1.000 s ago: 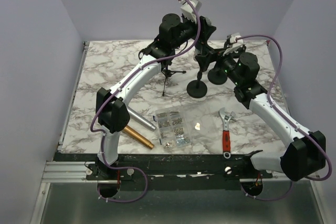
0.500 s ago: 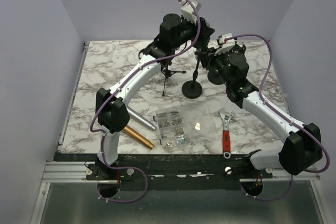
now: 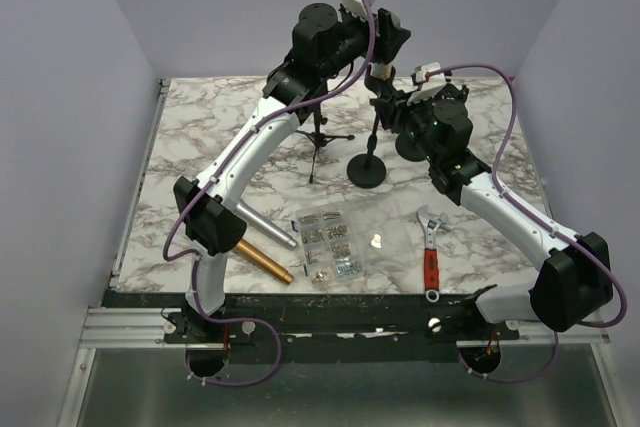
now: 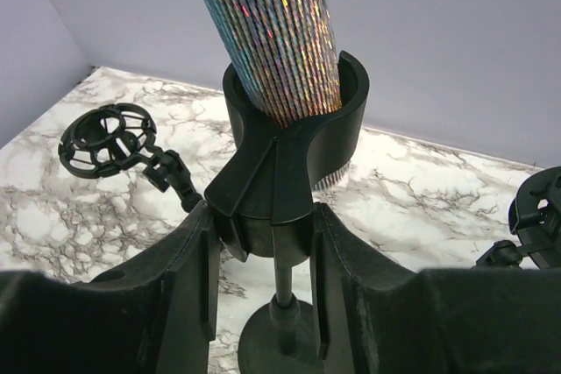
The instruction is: Remove the microphone from the stand
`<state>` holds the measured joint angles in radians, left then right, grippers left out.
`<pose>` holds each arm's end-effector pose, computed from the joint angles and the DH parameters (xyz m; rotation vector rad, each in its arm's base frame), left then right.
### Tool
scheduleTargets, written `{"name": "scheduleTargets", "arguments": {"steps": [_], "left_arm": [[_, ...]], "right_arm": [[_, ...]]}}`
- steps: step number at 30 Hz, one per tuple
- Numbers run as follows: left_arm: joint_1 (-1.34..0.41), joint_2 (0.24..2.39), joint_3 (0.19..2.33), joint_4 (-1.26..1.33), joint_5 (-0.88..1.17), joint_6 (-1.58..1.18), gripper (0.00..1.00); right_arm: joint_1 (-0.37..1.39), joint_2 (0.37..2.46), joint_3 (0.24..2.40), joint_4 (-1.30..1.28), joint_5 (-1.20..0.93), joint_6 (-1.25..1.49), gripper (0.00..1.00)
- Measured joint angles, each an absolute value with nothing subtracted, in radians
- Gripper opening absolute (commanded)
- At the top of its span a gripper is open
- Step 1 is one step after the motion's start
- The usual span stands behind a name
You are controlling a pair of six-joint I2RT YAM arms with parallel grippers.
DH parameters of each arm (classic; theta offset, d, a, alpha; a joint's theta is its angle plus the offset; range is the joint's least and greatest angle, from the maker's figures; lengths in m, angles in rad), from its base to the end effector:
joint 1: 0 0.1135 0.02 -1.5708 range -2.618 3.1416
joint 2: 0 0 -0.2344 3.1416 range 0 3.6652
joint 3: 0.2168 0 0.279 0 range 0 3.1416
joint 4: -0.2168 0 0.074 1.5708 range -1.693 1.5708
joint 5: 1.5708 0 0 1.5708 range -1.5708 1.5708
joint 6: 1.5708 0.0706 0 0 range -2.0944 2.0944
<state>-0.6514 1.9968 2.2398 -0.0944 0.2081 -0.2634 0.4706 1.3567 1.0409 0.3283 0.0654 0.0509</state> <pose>0.3954 -0.3198 0.4719 0.4604 1.4148 -0.8956 0.3517 0.1737 0.3168 -0.2759 1.5451 0.3599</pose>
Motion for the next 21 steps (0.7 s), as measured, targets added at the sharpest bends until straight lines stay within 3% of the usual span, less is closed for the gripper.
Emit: {"name": "scheduleTargets", "arguments": {"steps": [13,21], "left_arm": [[-0.676,1.779,2.317,-0.162,0.087,-0.093,0.0],[-0.674,1.358,1.919,-0.128,-0.028,-0.042,0.0]], "right_arm": [[0.471,1.364,1.046,0.328,0.067,0.043,0.01],[0.471,1.388,1.089,0.289,0.082,0.044,0.01]]}}
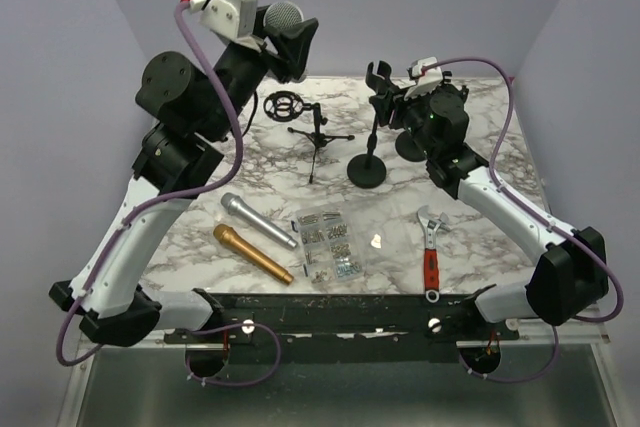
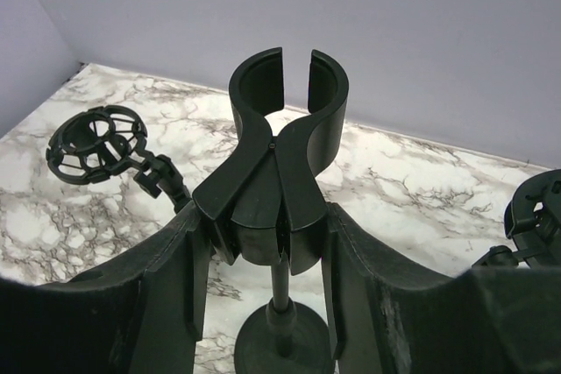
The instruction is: Remove the microphone from the stand
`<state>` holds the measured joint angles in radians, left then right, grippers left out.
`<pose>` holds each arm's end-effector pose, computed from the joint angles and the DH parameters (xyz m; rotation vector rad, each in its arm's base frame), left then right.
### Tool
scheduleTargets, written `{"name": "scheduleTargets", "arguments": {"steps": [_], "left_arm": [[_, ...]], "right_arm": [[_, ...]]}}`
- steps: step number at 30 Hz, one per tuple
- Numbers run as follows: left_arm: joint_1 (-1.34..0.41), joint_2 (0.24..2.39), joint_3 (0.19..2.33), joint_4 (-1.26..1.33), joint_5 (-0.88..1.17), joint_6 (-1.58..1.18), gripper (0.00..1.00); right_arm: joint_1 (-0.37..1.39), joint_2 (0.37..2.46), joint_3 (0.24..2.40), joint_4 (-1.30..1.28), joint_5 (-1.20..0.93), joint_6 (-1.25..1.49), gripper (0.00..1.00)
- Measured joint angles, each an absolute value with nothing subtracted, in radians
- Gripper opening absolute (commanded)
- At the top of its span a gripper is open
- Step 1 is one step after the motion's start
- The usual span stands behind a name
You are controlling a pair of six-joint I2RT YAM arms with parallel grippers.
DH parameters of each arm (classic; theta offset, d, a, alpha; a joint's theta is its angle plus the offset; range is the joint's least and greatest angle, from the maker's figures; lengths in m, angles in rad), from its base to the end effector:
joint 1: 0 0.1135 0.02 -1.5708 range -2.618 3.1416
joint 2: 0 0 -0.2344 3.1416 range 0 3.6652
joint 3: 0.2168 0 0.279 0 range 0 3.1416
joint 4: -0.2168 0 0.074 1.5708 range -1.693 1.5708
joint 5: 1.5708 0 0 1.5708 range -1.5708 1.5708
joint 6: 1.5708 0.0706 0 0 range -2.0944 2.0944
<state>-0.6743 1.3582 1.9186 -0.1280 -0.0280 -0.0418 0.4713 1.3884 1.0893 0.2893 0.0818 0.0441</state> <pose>0.2361 -0.1862 0.5989 0.3365 1.1100 -0.6199 0.3589 0.1764 0.3197 -0.2740 1.5669 0.3382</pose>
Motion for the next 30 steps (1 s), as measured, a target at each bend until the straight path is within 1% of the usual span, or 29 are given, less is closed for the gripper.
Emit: {"name": "scheduleTargets", "arguments": {"steps": [5,9,15,19,24,30], "left_arm": [[-0.635,1.168,1.64,-0.137,-0.093,-0.037,0.0],[-0.54,1.049,1.423,-0.176,-0.113,-0.073,0.0],[-0.267,0.951,1.222,-0.232,-0.05,-0.23,0.0],[-0.162,0.944,1.149,-0.232,0.029,-0.327,0.0],[-0.093,0.971,1.104,-0.234,0.073,-0.419,0.0],[-0.033,1.033,1.098,-0.23,0.14,-0.541,0.0]], "right_arm": [[0.471,1.397,1.103,0.272,0.091,0.046,0.01],[0.471,1.397,1.099,0.273,0.096,0.05,0.01],[0.472,1.385,1.056,0.318,0.11,0.055,0.01],[0.478,1.38,1.032,0.352,0.12,0.059,0.01],[0.488,1.387,1.028,0.363,0.147,0.059,0.01],[0.504,1.379,1.013,0.365,0.168,0.059,0.01]]}}
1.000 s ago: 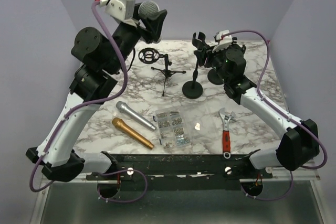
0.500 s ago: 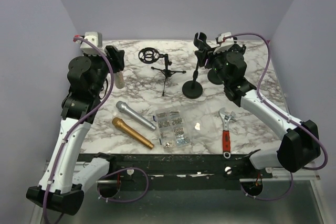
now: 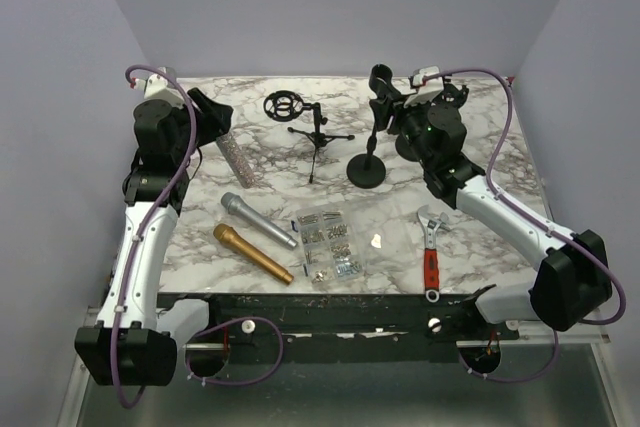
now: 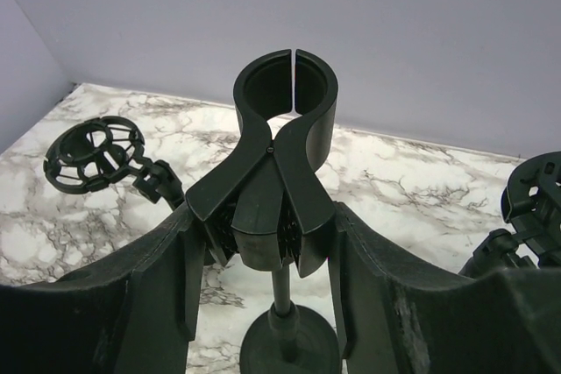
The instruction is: Remove the microphone from the stand
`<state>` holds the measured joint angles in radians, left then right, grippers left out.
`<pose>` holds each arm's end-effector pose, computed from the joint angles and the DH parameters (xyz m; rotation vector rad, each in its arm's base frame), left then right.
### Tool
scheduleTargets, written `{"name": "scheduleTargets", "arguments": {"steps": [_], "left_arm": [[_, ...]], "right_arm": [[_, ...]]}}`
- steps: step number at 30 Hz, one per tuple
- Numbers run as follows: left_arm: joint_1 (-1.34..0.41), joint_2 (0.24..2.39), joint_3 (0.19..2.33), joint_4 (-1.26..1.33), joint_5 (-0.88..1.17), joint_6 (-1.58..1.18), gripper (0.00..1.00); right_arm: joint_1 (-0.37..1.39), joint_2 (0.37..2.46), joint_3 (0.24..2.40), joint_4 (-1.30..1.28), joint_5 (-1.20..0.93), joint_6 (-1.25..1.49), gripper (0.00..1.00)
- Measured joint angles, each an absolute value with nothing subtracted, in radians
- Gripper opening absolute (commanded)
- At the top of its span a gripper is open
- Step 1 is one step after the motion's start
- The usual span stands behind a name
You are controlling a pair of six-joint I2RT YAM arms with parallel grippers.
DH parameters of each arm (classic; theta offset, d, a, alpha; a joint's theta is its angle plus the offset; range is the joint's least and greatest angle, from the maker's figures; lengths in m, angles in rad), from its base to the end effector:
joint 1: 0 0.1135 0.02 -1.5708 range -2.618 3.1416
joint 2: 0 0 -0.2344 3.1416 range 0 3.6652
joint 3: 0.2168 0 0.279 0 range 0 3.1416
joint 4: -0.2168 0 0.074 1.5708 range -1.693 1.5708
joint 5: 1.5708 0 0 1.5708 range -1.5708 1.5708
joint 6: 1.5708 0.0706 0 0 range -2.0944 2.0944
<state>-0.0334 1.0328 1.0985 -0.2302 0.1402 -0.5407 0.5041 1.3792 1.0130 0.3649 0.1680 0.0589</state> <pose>0.3093 -0.0202 0.3690 -0.3405 1.7314 -0.5414 0.3514 0.1804 0.3019 -0.2185 1.5653 0.3095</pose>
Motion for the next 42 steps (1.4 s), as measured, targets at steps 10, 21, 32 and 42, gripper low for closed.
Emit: {"name": "scheduleTargets", "arguments": {"steps": [10,21,32,42], "left_arm": [[0.042,1.264,1.178,-0.253,0.218,-0.754,0.0],[0.051,1.486,1.183,-0.228,0.269,-0.862,0.0],[0.053,1.641,1.171,-0.204,0.318,-0.897,0.0],[0.053,1.688,1.14,-0.227,0.31,-0.914,0.12]], "right_arm": [[0.539,1.398,0.967,0.32,0.233,0.059,0.01],[0.55,1.427,0.931,0.253,0.26,0.075,0.15],[0.55,1.404,0.928,0.234,0.258,0.083,0.57],[0.541,1.381,0.874,0.144,0.261,0.107,0.73]]}}
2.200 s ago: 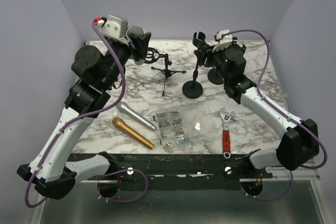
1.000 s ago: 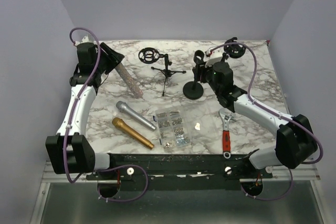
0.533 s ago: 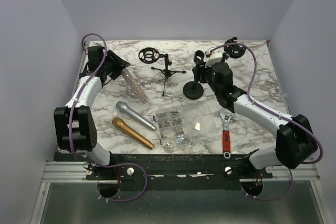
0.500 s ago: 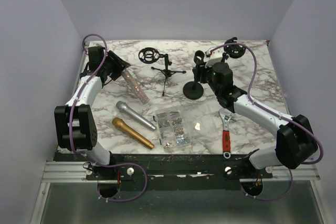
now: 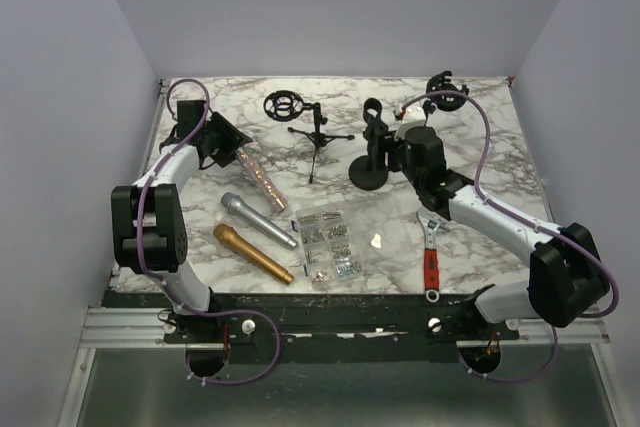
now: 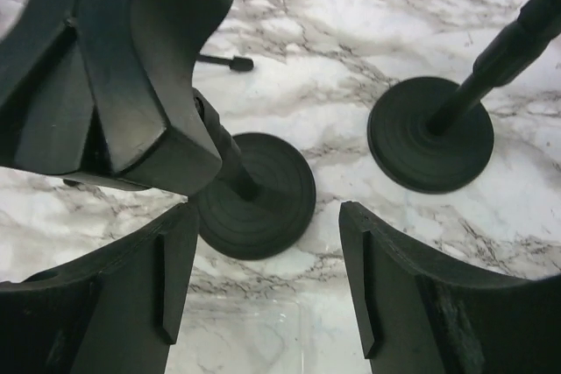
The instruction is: Remove the microphone from the stand
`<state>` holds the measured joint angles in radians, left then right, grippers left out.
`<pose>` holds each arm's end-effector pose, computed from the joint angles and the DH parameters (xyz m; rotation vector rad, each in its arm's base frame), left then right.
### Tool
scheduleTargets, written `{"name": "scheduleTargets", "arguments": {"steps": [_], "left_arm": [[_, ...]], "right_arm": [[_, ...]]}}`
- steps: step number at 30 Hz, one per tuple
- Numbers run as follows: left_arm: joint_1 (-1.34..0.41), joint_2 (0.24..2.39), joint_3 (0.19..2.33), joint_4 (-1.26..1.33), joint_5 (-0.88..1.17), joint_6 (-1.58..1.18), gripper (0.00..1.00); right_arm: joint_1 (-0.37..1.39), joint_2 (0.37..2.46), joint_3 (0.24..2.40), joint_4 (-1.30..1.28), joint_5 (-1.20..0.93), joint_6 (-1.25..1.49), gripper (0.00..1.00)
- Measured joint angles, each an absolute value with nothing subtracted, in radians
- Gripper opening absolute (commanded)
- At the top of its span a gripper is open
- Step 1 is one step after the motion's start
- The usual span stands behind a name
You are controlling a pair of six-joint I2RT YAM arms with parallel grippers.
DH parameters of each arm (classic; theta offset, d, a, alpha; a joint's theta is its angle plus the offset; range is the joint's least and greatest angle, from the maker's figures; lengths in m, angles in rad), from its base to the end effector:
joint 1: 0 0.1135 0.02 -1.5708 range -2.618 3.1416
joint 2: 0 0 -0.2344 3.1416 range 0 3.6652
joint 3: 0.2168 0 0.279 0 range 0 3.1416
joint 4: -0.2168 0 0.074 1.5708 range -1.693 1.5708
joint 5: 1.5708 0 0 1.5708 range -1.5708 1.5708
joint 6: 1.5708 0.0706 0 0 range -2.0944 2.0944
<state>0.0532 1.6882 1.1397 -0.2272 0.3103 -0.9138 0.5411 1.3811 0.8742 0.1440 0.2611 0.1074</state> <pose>0.4126 0.0004 0.1565 -0.9893 2.2278 -0.7718 0.3318 0.1781 0.2134 -0.2429 1.9097 0.1828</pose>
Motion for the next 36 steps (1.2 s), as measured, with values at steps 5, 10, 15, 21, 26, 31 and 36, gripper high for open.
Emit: {"name": "scheduleTargets", "arguments": {"steps": [5,10,15,21,26,31,36], "left_arm": [[0.053,1.718,1.138,-0.235,0.31,-0.925,0.18],[0.053,1.728,1.138,-0.262,0.307,-0.933,0.31],[0.055,1.728,1.138,-0.281,0.301,-0.933,0.43],[0.058,1.729,1.138,-0.29,0.299,-0.934,0.51],[0.058,1.732,1.138,-0.291,0.299,-0.937,0.6],[0.059,1.734,1.138,-0.301,0.299,-0.938,0.66],[0.059,1.734,1.138,-0.307,0.299,-0.947,0.69]], "right_arm": [[0.536,1.39,0.868,0.099,0.26,0.117,0.76],[0.536,1.393,0.875,0.076,0.26,0.13,0.78],[0.537,1.375,0.876,0.062,0.257,0.144,0.79],[0.537,1.296,0.876,0.059,0.253,0.159,0.8],[0.537,1.264,0.876,0.059,0.253,0.163,0.8],[0.537,1.258,0.876,0.059,0.254,0.165,0.8],[0.537,1.242,0.876,0.059,0.254,0.165,0.8]]}}
